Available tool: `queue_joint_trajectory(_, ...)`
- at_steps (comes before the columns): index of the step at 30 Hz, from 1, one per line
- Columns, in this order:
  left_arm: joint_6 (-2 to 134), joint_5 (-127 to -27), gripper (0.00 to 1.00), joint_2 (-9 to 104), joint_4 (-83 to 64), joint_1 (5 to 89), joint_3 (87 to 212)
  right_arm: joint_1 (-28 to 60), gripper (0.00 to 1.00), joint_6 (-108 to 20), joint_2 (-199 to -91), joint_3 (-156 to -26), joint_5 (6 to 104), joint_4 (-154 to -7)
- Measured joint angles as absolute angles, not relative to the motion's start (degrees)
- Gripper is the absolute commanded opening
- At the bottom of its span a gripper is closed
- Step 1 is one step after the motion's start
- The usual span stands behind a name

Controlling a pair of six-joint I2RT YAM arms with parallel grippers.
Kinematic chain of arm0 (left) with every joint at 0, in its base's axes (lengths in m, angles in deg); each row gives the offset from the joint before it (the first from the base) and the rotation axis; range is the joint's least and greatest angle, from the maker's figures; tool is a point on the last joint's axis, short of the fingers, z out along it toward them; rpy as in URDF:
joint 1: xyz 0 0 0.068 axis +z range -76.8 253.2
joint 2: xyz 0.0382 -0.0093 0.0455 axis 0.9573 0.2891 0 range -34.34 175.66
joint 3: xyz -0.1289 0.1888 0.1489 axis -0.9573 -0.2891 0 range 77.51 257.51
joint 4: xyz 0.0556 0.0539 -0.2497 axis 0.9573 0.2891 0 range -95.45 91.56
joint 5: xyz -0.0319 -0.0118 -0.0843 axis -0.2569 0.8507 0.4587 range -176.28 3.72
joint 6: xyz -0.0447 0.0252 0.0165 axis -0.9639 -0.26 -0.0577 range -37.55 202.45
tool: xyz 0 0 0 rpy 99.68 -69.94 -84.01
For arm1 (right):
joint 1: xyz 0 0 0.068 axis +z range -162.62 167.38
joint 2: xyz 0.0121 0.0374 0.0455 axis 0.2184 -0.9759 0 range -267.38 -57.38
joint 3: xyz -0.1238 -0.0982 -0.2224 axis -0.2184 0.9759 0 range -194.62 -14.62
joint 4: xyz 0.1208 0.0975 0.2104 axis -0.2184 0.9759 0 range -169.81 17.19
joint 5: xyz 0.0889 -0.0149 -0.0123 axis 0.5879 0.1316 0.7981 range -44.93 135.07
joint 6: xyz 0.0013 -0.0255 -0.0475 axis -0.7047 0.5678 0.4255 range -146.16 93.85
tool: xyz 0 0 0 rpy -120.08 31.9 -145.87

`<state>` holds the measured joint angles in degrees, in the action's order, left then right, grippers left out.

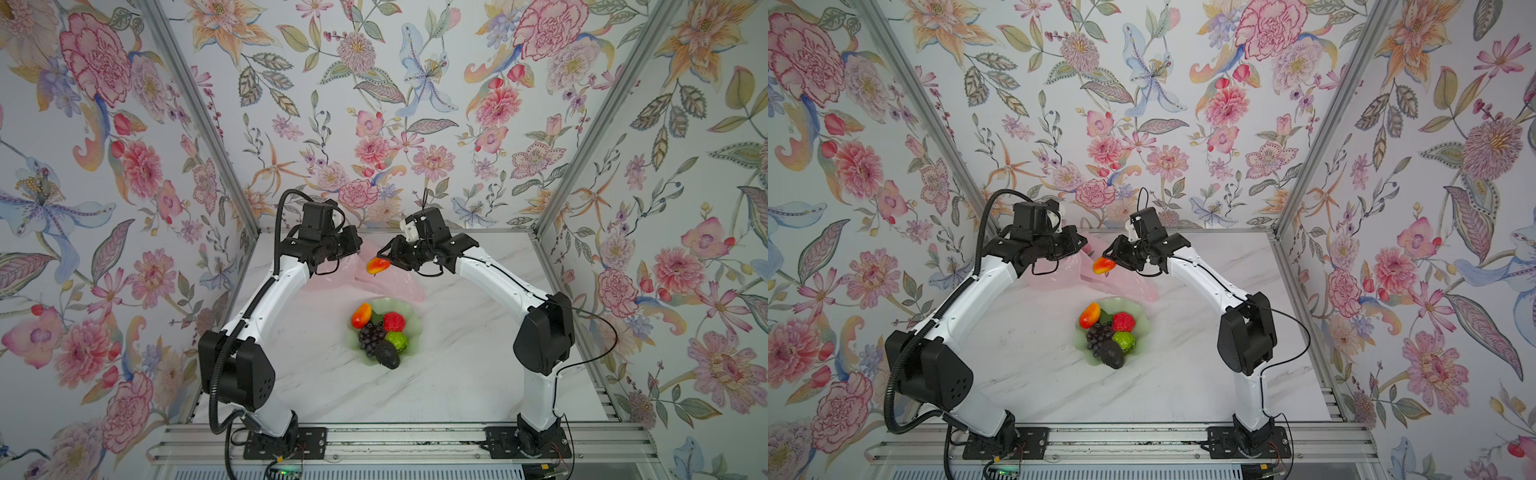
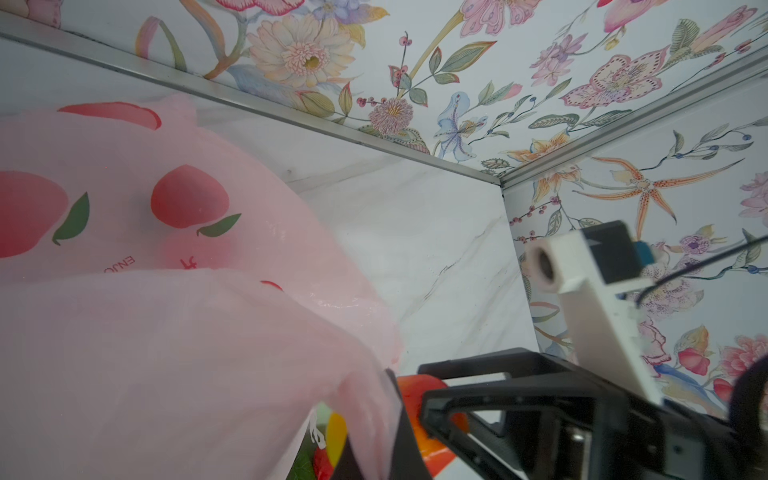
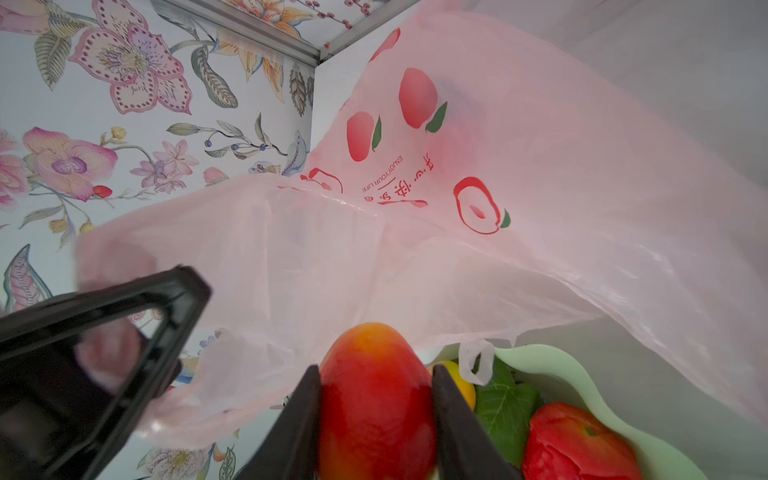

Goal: Place the fruits into the plastic bag
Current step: 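Lower the mango into the bag and open the right gripper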

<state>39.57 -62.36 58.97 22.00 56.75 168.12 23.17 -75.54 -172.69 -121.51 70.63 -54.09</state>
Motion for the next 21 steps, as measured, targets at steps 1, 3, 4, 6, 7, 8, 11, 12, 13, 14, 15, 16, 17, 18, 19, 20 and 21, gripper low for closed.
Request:
queue_joint_trajectory(1,39.6,-62.2,0.00,59.0,22.0,56.8,168.6,23.5,0.15,-76.2,-174.9,-122.6,71.4,-54.8)
queue_joint_trajectory(3,39.6,-62.0,0.00,59.1,22.0,56.8,169.1,24.0,0.15,-77.2,-179.4,-125.8,72.4,-56.0)
queue_joint_trajectory(4,39.6,-61.8,0.00,59.2,22.0,56.8,169.2,24.5,0.15,-77.7,-181.7,-127.9,72.8,-56.1)
queue_joint_trajectory(6,39.5,-61.2,0.00,59.2,22.0,56.8,169.2,25.2,0.15,-78.5,-186.0,-132.0,73.4,-56.4)
queue_joint_trajectory(7,39.3,-60.9,0.00,59.3,22.0,56.8,169.2,25.7,0.16,-78.8,-188.2,-134.3,73.8,-56.7)
queue_joint_trajectory(8,39.0,-60.7,0.00,59.4,21.9,56.8,169.2,26.2,0.19,-79.2,-190.3,-136.6,74.2,-56.8)
queue_joint_trajectory(11,38.0,-60.1,0.00,59.6,21.4,56.8,169.2,27.5,0.34,-80.3,-195.3,-142.5,75.4,-57.2)
queue_joint_trajectory(12,37.8,-59.8,0.00,59.6,21.1,56.8,169.2,27.8,0.38,-80.7,-196.6,-143.8,75.8,-57.2)
queue_joint_trajectory(13,37.6,-59.6,0.00,59.6,20.8,56.8,169.2,28.1,0.46,-81.1,-198.1,-145.4,76.2,-57.1)
queue_joint_trajectory(14,37.3,-59.4,0.00,59.6,20.4,56.8,169.2,28.4,0.52,-81.6,-199.4,-146.8,76.5,-57.2)
queue_joint_trajectory(15,37.0,-59.4,0.00,59.6,20.1,56.8,169.2,28.6,0.58,-82.0,-200.4,-147.7,76.6,-57.1)
queue_joint_trajectory(16,36.9,-59.3,0.00,59.6,19.8,56.8,169.2,28.6,0.67,-82.4,-201.5,-148.8,76.9,-57.0)
queue_joint_trajectory(17,36.6,-59.2,0.00,59.6,19.4,56.8,169.2,28.6,0.78,-82.7,-202.4,-149.7,77.1,-57.0)
queue_joint_trajectory(18,36.5,-59.1,0.00,59.6,19.1,56.8,169.2,28.4,0.87,-82.9,-203.0,-150.2,77.1,-57.0)
queue_joint_trajectory(19,36.3,-59.0,0.00,59.6,18.9,56.8,169.1,28.2,0.99,-83.0,-203.4,-150.4,77.2,-56.9)
queue_joint_trajectory(20,36.3,-58.9,0.00,59.6,18.7,56.8,169.1,27.9,0.99,-83.0,-203.6,-150.4,77.2,-56.7)
queue_joint_trajectory(21,36.1,-58.8,0.00,59.5,18.4,56.8,168.9,27.6,0.99,-82.8,-203.6,-150.4,77.1,-56.5)
